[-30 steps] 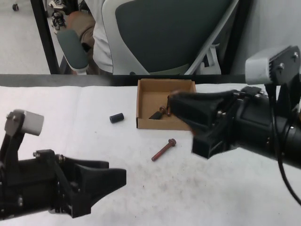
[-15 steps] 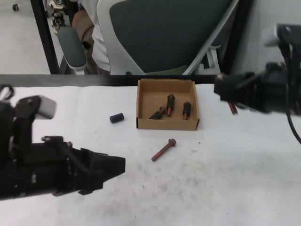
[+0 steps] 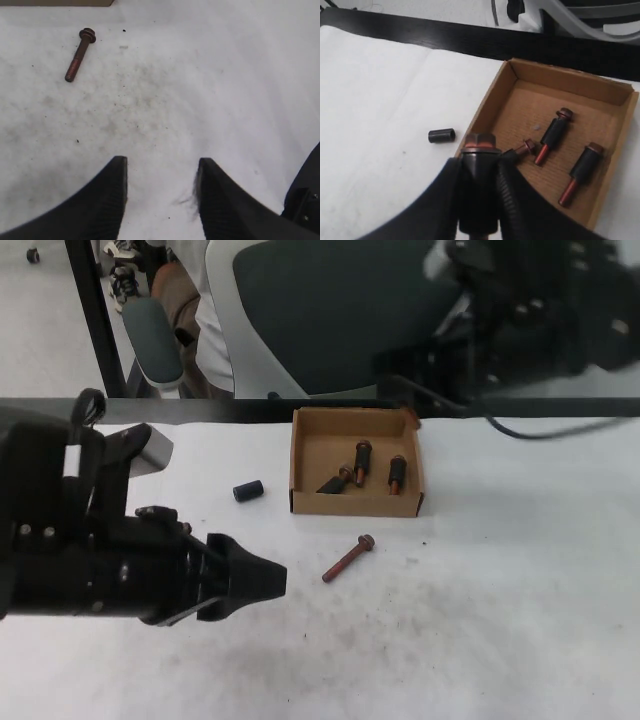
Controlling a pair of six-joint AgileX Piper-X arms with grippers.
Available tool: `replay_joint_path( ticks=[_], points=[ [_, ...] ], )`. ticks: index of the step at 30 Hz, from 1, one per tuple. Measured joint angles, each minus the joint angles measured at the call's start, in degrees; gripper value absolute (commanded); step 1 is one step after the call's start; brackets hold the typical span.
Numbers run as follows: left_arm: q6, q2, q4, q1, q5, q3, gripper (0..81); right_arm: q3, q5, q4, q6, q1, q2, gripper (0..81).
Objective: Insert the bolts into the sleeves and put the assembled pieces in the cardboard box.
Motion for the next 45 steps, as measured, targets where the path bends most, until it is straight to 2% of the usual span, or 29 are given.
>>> replay_joint_path(
  ticks=[1, 10, 16, 26, 36, 39, 45],
  points=[
    [0.6, 1.0, 0.7, 0.0, -0.5, -0.7, 41.9, -4.4, 0.0, 2.7, 0.0, 0.0, 3.5, 0.2],
    [8.4, 11.8, 11.1, 0.0, -1.6, -12.5, 41.9, -20.3, -0.2, 11.6, 0.0, -0.2, 15.6, 0.2],
    [10.4, 16.6, 15.4, 0.0, -1.7, -19.9, 41.9, -26.7, -0.2, 16.6, -0.1, -0.2, 21.5, 0.2],
    [15.2, 24.9, 24.8, 0.0, -5.2, -30.8, 41.9, -28.2, -0.3, 18.5, -0.3, -0.4, 27.9, 0.2],
    [16.9, 35.2, 28.1, -0.4, -7.8, -40.0, 41.9, -28.2, -0.3, 17.0, -0.3, -3.4, 29.8, 0.2],
    [17.5, 38.7, 28.9, -1.7, -8.7, -42.4, 41.9, -28.4, -0.4, 16.3, -0.3, -5.2, 29.8, 0.2],
    [19.3, 43.5, 28.8, -5.4, -11.1, -46.3, 41.9, -28.4, -2.2, 15.8, 0.2, -5.6, 29.8, 0.2]
  ],
)
